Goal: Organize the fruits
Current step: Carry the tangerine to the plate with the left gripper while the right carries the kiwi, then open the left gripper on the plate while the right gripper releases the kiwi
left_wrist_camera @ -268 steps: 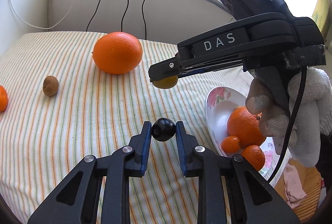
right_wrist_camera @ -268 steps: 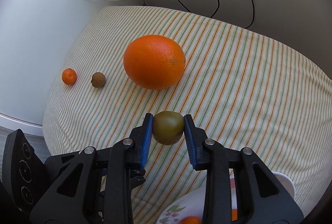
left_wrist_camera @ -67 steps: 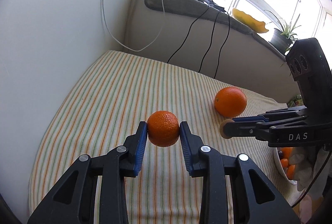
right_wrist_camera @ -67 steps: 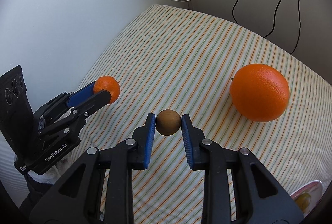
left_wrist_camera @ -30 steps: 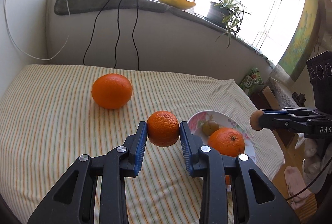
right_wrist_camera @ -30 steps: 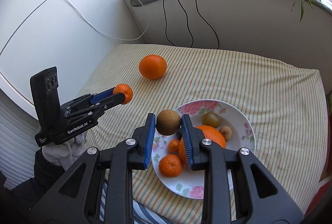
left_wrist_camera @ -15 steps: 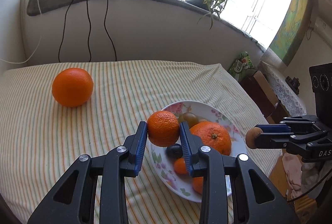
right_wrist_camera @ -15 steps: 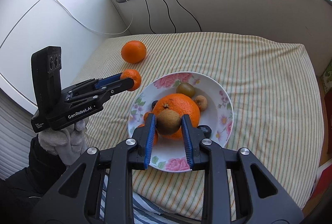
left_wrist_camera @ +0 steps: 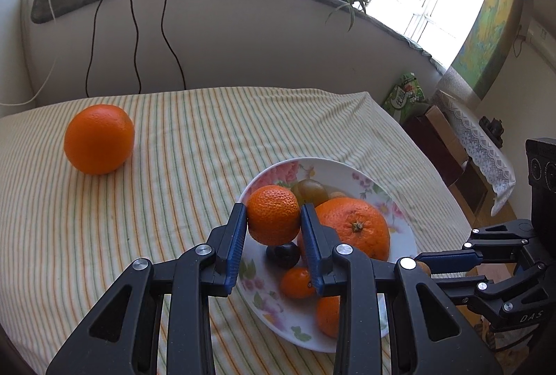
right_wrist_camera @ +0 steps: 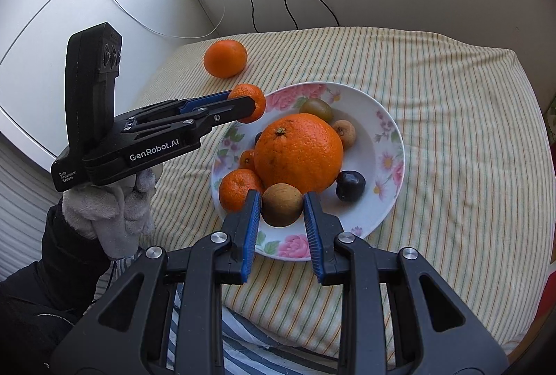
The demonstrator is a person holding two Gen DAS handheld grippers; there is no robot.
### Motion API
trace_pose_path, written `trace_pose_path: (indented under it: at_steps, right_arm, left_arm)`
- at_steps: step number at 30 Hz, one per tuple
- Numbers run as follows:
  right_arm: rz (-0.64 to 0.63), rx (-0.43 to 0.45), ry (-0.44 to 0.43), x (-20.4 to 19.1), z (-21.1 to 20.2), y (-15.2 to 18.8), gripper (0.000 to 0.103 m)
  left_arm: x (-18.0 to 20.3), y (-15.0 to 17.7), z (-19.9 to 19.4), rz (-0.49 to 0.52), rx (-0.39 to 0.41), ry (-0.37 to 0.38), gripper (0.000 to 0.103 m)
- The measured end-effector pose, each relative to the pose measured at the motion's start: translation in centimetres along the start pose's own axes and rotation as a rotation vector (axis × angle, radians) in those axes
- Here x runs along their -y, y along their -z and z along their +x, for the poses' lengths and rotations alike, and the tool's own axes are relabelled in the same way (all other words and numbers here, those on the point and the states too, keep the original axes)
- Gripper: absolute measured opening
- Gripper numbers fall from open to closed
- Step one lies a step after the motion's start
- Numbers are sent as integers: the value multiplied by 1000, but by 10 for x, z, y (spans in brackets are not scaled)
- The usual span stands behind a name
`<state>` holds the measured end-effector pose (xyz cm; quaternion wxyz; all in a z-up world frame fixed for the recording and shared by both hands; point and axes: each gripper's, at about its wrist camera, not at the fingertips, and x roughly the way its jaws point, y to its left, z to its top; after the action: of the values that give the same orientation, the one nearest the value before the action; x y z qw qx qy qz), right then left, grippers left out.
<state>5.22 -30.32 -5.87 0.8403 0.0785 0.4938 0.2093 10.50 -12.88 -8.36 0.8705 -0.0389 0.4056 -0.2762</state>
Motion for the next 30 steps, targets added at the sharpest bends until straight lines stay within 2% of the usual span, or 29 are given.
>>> trace_pose_path:
  at_steps: [21, 23, 24, 25, 27, 30]
  right_arm:
    - [-6, -38, -18, -2, 19, 7, 27]
    - [-6, -41, -22, -1, 20, 6, 28]
    - [-4, -41, -22, -2, 20, 6, 33]
    - [-1, -38, -18, -1, 20, 6, 44]
    - [1, -26, -15, 0, 17, 7, 58]
    - [-1, -21, -22, 0, 14, 6, 61]
  left_arm:
    - [6, -1, 4, 18, -9, -7, 31]
    - [7, -1, 4, 16, -10, -12, 35]
    - [6, -1, 4, 15, -7, -11, 40]
    - [6, -2, 2, 12, -2, -11, 49]
    - [6, -2, 0, 10, 4, -9, 51]
    - [5, -3, -2, 10, 8, -11, 51]
